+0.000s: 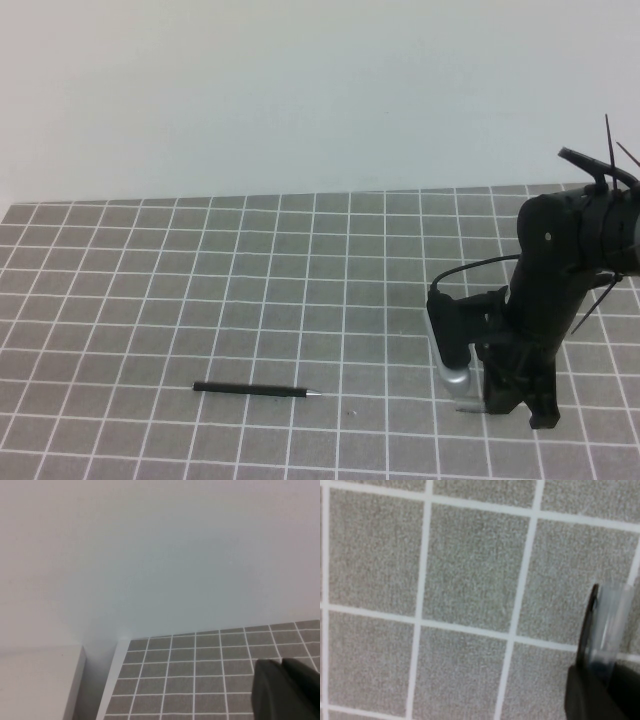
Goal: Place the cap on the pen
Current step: Put the cap on the pen
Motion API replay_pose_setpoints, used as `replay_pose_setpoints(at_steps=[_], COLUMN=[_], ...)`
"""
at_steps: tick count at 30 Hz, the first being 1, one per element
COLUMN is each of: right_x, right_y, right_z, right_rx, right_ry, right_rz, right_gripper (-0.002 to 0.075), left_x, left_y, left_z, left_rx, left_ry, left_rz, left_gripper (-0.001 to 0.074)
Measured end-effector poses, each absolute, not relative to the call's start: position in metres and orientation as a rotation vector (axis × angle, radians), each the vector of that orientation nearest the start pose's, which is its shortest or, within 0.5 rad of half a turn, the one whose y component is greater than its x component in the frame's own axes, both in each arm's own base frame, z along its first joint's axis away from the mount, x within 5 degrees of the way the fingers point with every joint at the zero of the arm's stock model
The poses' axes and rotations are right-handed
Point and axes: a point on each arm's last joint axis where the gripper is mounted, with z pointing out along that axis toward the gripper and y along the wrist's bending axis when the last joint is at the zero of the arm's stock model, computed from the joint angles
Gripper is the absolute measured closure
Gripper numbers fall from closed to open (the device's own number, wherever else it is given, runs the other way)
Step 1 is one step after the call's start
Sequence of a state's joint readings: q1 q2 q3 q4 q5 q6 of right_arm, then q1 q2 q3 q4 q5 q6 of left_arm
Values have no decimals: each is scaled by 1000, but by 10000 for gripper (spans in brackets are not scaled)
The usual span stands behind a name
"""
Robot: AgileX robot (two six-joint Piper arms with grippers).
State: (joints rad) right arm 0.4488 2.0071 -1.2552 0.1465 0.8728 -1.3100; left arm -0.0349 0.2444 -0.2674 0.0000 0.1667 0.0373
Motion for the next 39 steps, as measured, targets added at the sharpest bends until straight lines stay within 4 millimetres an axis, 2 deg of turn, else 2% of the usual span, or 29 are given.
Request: replay_pose_setpoints(at_steps=[7,15,20,31,33,39], right_x=[329,344,346,343,340,333], right_y=[170,180,186,185,184,178], right_z=[141,172,177,177,177,177], right_rx=[-2288,-2263,-2206,-2168,-2165,-2214], right_ry=[2068,2038,2040,2133,2178,2271], right_rz=[162,180,233,270,296,320], right_gripper=[668,668,668,669,669,669], left_x=[73,73,73,70,74,90], left_y=[-3,-3,-3,-4,-6,-23], left_z=[273,273,276,304,310,327], left_rx=[42,42,72,201,261,644], left_ry=[1629,1625,1607,1867,1913,1970], left_rz=[-14,-14,16,80,77,53], left_gripper=[738,738,738,738,738,738])
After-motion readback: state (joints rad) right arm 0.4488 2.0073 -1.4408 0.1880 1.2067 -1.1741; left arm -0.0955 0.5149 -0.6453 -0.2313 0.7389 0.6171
